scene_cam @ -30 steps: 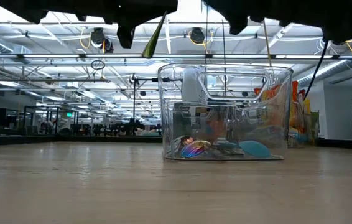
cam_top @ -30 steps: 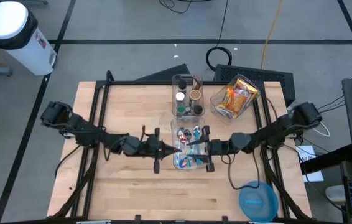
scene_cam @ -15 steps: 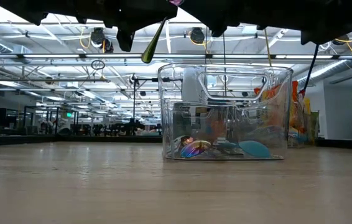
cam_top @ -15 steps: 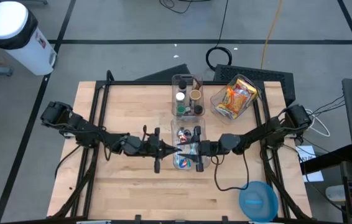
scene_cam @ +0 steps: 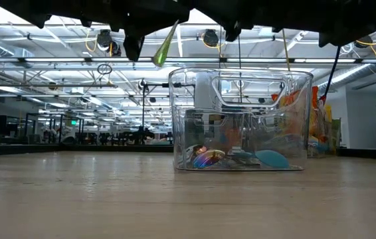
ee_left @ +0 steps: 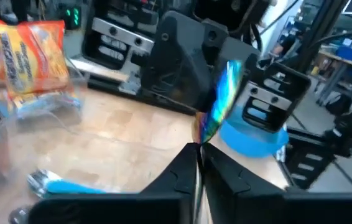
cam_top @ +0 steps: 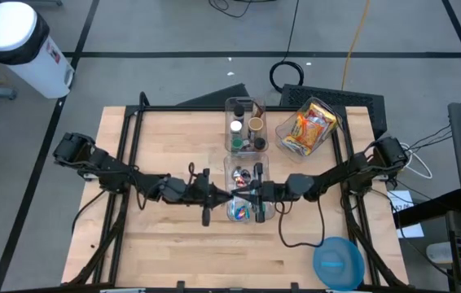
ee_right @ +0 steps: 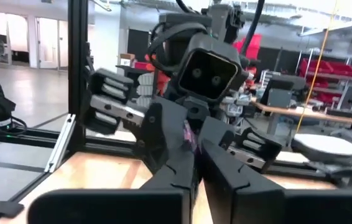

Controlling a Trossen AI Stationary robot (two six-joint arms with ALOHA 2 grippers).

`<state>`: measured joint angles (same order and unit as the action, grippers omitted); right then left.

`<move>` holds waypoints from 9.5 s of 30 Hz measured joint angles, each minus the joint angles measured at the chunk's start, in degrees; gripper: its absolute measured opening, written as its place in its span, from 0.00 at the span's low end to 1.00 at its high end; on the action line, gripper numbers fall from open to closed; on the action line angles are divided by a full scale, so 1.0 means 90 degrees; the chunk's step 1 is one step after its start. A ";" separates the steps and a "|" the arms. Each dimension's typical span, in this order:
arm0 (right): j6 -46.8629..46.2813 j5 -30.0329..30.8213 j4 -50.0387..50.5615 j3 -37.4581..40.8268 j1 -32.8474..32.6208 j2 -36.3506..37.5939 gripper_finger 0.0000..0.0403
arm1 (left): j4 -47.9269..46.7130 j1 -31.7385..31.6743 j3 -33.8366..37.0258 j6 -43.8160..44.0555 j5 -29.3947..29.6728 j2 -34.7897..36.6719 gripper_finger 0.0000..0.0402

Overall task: Pick & Place Food Item
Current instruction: Put the rainbow spoon into the bottom transparent bin, then return to Home Position

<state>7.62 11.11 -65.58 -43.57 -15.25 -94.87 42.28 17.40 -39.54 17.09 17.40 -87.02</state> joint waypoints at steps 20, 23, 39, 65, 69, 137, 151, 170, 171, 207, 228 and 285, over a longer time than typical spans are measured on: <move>-0.1018 0.0221 0.3769 0.0588 0.0234 0.1977 0.00 | -0.1118 0.0596 -0.0004 -0.1317 0.0144 0.0887 0.72; -0.1413 -0.0001 0.3747 0.0792 0.0455 0.1860 0.00 | -0.1203 0.0562 -0.0004 -0.1232 0.0142 0.0843 0.73; -0.2130 -0.0764 0.3747 0.1202 0.0771 0.1716 0.00 | -0.1398 0.0528 -0.0002 -0.1128 0.0134 0.0840 0.73; -0.2645 -0.0772 0.3022 0.1205 0.0823 0.0943 0.12 | -0.1538 0.0528 -0.0002 -0.1050 0.0133 0.0835 0.73; -0.2786 -0.0771 0.3023 0.1205 0.0823 0.0945 0.26 | -0.1539 0.0528 -0.0002 -0.1045 0.0133 0.0835 0.73; -0.1772 -0.0214 0.7019 0.2646 0.0818 0.8286 0.53 | -0.5721 0.1147 0.3665 -0.1436 0.2128 0.9602 0.73; -0.1195 -0.0209 0.7027 0.3573 0.0821 1.0391 0.53 | -0.5732 0.1147 0.3663 -0.1431 0.2113 0.9600 0.73; -0.1008 -0.0100 0.6955 0.4523 0.0821 1.0372 0.53 | -0.5807 0.1147 0.3656 -0.1495 0.2090 0.9598 0.73; -0.1065 -0.0100 0.6957 0.4557 0.0821 1.0374 0.53 | -0.5827 0.1147 0.3656 -0.1537 0.2070 0.9600 0.73; -0.1106 -0.0097 0.7021 0.4634 0.0823 1.0375 0.53 | -0.5862 0.1147 0.3656 -0.3195 0.2067 0.9593 0.73; -0.1104 -0.0097 0.7021 0.4634 0.0821 1.0375 0.53 | -0.5860 0.1148 0.3656 -0.3198 0.2065 0.9593 0.73; -0.1104 -0.0097 0.7021 0.4634 0.0823 1.0375 0.53 | -0.5860 0.1148 0.3656 -0.3197 0.2062 0.9590 0.73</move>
<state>-2.31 10.24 -2.39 -1.87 -7.84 -1.50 -10.46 27.74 -6.63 -11.68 35.97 -0.71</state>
